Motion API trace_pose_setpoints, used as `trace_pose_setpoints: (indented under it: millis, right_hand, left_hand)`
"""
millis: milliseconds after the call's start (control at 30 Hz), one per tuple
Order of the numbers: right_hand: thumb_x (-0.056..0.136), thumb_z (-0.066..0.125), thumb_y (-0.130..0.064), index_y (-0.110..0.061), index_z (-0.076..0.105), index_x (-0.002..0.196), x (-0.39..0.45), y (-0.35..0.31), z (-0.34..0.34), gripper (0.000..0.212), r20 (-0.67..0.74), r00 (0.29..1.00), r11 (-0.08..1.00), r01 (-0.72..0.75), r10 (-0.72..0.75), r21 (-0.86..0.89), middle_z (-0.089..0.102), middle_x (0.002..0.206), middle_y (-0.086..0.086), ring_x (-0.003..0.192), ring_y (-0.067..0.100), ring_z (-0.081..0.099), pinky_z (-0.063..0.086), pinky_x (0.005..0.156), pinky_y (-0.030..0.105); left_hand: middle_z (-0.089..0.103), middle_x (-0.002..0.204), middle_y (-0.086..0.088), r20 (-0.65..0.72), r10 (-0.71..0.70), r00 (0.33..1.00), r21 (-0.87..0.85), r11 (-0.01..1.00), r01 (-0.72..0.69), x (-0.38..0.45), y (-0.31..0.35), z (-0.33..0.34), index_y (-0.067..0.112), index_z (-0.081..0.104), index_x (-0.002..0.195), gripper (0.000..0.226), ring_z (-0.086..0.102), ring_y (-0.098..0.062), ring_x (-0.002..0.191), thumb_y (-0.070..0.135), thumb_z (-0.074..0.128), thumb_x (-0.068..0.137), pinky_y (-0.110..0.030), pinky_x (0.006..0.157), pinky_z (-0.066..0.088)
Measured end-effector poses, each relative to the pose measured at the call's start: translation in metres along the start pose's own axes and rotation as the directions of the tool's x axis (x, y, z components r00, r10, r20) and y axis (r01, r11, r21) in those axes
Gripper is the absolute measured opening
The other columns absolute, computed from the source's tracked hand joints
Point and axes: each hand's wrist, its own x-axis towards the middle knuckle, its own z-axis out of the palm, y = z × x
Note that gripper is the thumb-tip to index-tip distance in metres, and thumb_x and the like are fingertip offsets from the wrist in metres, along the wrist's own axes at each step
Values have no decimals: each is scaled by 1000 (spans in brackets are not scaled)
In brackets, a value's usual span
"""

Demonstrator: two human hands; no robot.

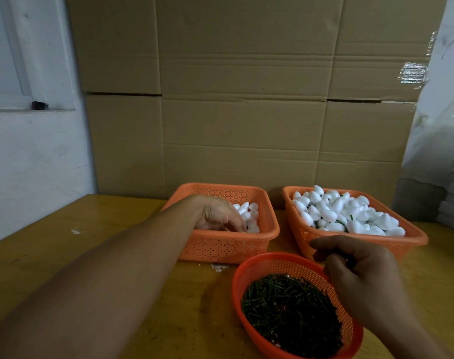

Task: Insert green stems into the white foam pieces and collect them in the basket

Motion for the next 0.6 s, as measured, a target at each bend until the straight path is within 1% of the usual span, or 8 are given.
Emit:
trace_pose_setpoints:
  millis: [100, 200, 267, 333, 400, 500, 533, 600]
  right_hand:
    - [86, 57, 8, -43, 71, 81, 0, 0, 0, 53, -1, 1000, 1000, 3, -3, 3, 71, 78, -26, 50, 21, 64, 52, 43, 41]
    - [86, 58, 8, -44, 70, 82, -1, -1, -1, 54, 2, 1000, 1000, 9, -9, -10, 71, 79, -27, 51, 22, 64, 51, 42, 40]
    - [86, 58, 9, -45, 70, 81, -1, 0, -1, 55, 2, 1000, 1000, 14, -14, -13, 71, 78, -26, 49, 21, 63, 51, 42, 39]
    - [86, 58, 9, -45, 69, 81, 0, 0, 0, 56, 0, 1000, 999, 30, -30, -27, 71, 78, -26, 49, 18, 63, 51, 41, 34]
    - [86, 58, 9, -46, 68, 81, 0, 0, 1, 55, -1, 999, 998, 44, -44, -37, 70, 78, -27, 49, 16, 64, 51, 42, 31]
    - [86, 58, 9, -45, 68, 82, 1, 2, 3, 55, -13, 998, 997, 59, -59, -42, 70, 79, -27, 48, 13, 63, 50, 41, 27]
    - [85, 58, 9, -45, 69, 82, 1, 3, 4, 55, -17, 998, 997, 63, -64, -42, 71, 79, -27, 50, 11, 64, 50, 42, 24]
    - [84, 59, 10, -43, 70, 81, 1, 5, 6, 54, -23, 998, 997, 66, -66, -32, 72, 76, -23, 50, 9, 64, 47, 43, 19]
  left_hand:
    - [72, 99, -12, -20, 59, 998, -99, 993, -60, -3, 2, 0, 8, 77, 99, 18, 70, -18, 83, 0, 65, 88, -32, 75, 58]
    - [74, 100, -11, -15, 165, 986, -175, 971, -165, -13, 5, 1, 5, 75, 108, 24, 68, -19, 85, -3, 58, 92, -28, 73, 57]
    - [71, 100, -16, -12, 236, 972, -209, 950, -234, -22, 7, 4, -2, 69, 116, 26, 66, -19, 79, -4, 56, 93, -25, 68, 56]
    - [69, 95, -16, -20, 310, 951, -235, 923, -306, -32, 9, 8, -6, 66, 116, 24, 65, -17, 75, -3, 59, 93, -25, 67, 55]
    - [70, 90, -13, -44, 372, 927, -271, 889, -370, -42, 10, 13, -4, 67, 113, 20, 64, -19, 75, 0, 61, 94, -27, 70, 54]
    - [60, 100, -23, -77, 469, 880, -267, 841, -471, -62, 11, 21, -1, 68, 106, 18, 56, -25, 80, 12, 61, 96, -35, 75, 43]
    - [58, 101, -23, -96, 491, 866, -269, 825, -497, -69, 12, 25, 2, 68, 102, 18, 55, -25, 80, 16, 60, 95, -35, 73, 42]
    - [61, 95, -20, -152, 523, 839, -286, 789, -544, -83, 12, 36, 4, 67, 99, 18, 57, -22, 76, 19, 61, 94, -29, 68, 46]
